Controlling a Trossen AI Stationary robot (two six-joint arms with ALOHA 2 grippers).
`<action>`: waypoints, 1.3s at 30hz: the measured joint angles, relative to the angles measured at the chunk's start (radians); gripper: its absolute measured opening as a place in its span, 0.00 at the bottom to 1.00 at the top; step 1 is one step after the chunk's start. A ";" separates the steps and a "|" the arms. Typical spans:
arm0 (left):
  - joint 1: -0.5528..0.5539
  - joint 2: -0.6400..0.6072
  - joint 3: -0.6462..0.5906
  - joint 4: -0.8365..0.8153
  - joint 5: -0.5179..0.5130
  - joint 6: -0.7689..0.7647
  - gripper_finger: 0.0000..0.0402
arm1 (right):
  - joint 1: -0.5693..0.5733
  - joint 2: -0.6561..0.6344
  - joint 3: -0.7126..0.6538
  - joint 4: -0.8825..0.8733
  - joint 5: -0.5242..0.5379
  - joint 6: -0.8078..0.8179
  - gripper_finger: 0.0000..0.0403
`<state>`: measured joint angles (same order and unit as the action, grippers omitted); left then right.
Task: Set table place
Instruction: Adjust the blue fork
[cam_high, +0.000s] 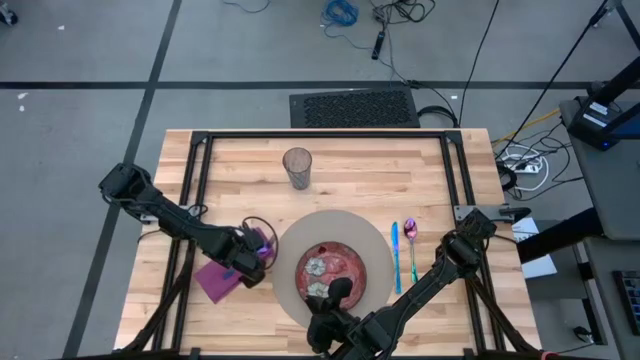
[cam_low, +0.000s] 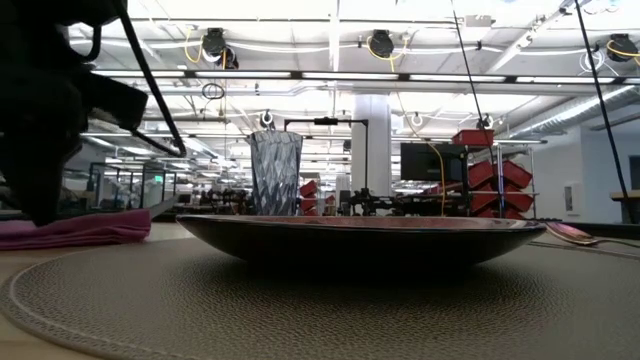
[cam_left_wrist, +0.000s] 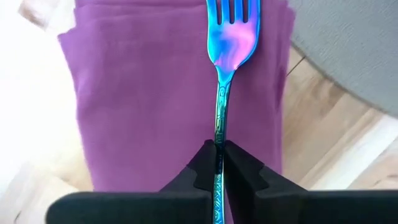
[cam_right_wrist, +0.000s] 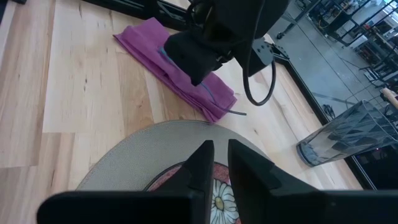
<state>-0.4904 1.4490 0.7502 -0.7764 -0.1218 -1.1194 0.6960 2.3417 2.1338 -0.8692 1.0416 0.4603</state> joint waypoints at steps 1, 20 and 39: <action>0.000 0.000 0.000 -0.010 0.004 0.000 0.00 | 0.000 0.000 0.000 0.000 0.000 0.000 0.08; -0.025 0.000 0.001 -0.135 0.059 -0.079 0.00 | 0.001 0.000 0.000 -0.001 0.000 0.000 0.08; -0.069 0.000 0.001 -0.152 0.085 -0.157 0.00 | 0.005 0.000 0.000 0.003 0.000 0.000 0.08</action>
<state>-0.5591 1.4487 0.7513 -0.9286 -0.0372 -1.2766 0.7006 2.3417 2.1338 -0.8661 1.0416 0.4606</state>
